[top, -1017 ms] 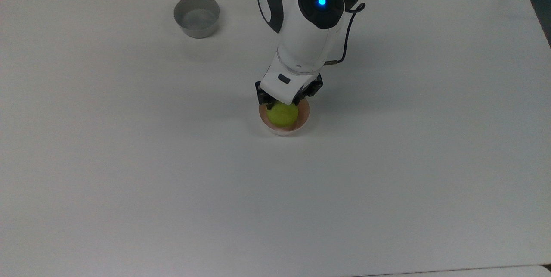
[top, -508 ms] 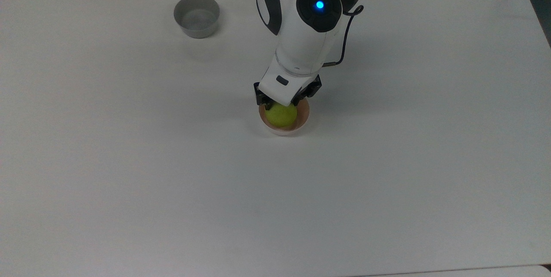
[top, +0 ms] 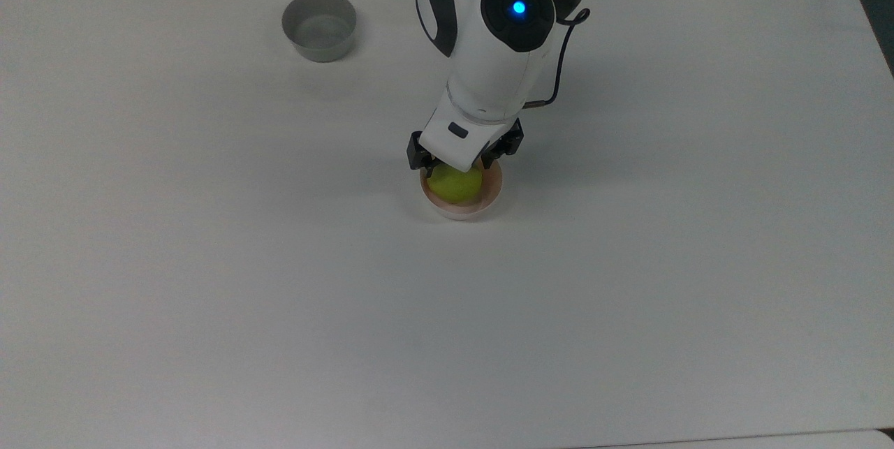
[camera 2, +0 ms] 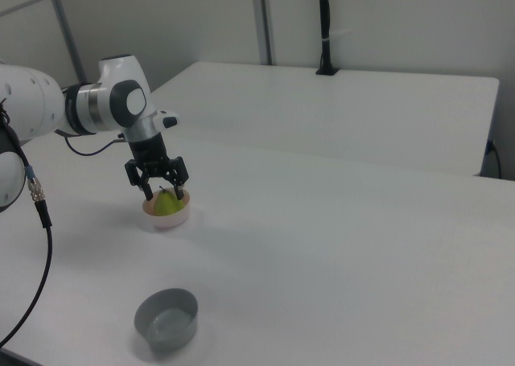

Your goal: Place the pear in the bowl

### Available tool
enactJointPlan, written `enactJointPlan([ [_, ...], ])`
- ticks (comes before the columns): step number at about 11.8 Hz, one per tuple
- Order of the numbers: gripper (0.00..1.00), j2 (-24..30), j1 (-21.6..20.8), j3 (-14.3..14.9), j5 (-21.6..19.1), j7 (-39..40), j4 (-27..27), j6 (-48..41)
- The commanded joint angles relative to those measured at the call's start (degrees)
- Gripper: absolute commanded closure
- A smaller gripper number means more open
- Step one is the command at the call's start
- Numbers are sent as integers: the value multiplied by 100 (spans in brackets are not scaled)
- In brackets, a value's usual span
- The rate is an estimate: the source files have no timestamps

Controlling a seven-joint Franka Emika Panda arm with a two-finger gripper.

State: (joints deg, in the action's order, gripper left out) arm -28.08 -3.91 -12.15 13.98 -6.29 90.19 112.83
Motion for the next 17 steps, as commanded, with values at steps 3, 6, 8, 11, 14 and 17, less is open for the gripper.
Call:
enactJointPlan([
  [3,0,689,-5,28,17,-162,-27,-540],
  [6,0,1285,134,81,-167,-127,-151,-1218],
  [8,0,1612,460,99,-509,-57,-160,-1412],
  [11,0,1875,697,221,-546,284,-221,-1763],
  [14,0,2140,672,739,-879,943,-212,-1982],
  [17,0,2307,654,863,-888,919,-195,-2072],
])
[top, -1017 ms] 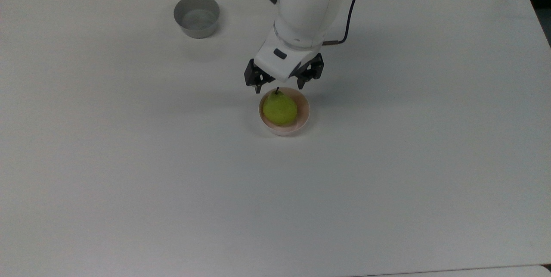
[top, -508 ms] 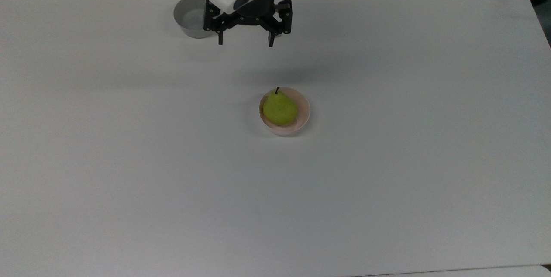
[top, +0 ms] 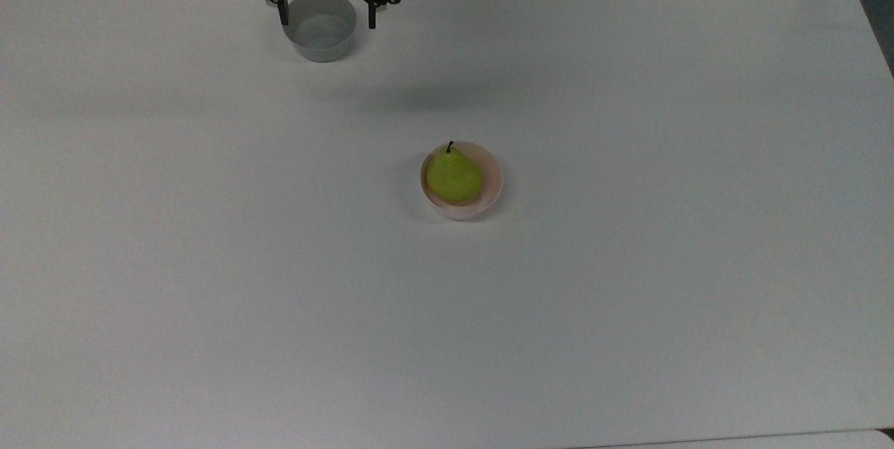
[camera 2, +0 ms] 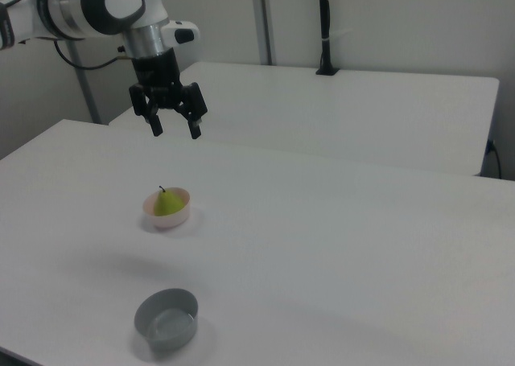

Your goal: Place the pear in the bowl

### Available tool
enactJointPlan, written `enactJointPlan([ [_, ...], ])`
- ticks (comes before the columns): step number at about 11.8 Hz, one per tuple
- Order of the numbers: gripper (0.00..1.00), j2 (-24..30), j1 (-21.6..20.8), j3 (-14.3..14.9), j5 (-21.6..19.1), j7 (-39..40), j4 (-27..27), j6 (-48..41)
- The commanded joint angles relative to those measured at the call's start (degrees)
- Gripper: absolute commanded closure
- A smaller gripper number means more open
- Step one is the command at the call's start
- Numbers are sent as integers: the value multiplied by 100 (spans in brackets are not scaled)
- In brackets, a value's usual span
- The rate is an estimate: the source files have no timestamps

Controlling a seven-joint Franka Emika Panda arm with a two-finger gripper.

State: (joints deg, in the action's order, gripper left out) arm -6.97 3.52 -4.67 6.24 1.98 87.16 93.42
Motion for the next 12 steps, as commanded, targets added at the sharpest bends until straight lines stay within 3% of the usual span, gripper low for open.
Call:
enactJointPlan([
  [1,0,196,-149,193,-123,83,108,-132],
  [3,0,249,-500,622,-289,74,108,-123],
  [12,0,258,-546,669,-334,-31,117,-149],
])
